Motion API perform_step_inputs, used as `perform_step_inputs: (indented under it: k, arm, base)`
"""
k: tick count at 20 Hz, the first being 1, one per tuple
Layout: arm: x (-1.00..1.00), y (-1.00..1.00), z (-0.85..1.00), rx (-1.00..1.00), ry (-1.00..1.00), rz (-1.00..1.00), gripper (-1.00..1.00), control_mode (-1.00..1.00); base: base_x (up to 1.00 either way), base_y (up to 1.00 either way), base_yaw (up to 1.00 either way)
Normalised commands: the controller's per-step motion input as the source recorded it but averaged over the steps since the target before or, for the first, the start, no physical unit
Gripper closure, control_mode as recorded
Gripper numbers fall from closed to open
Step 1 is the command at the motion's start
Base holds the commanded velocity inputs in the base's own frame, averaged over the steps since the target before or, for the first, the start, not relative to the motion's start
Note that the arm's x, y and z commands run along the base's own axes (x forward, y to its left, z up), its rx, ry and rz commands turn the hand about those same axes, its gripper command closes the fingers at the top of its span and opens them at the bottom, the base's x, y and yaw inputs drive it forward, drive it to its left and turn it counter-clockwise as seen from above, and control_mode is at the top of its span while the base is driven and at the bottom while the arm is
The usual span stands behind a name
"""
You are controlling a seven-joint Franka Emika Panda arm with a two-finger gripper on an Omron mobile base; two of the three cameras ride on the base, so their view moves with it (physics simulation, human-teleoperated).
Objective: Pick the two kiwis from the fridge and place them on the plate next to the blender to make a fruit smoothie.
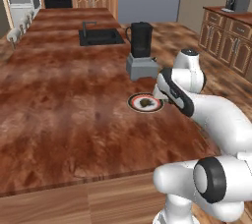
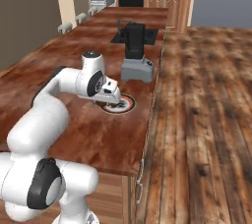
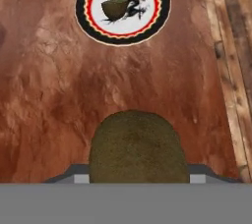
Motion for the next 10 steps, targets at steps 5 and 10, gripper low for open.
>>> perform_step_inputs:
  k: [5,10]
  arm:
    - [1.00,-0.02,-0.22,0.00,0.07,0.00,1.00,-1.00]
    - [0.98,-0.06,-0.50,0.00,0.12,0.00,1.00,-1.00]
  base:
    - [0.00,0.00,0.00]
    - [0.00,0.00,0.00]
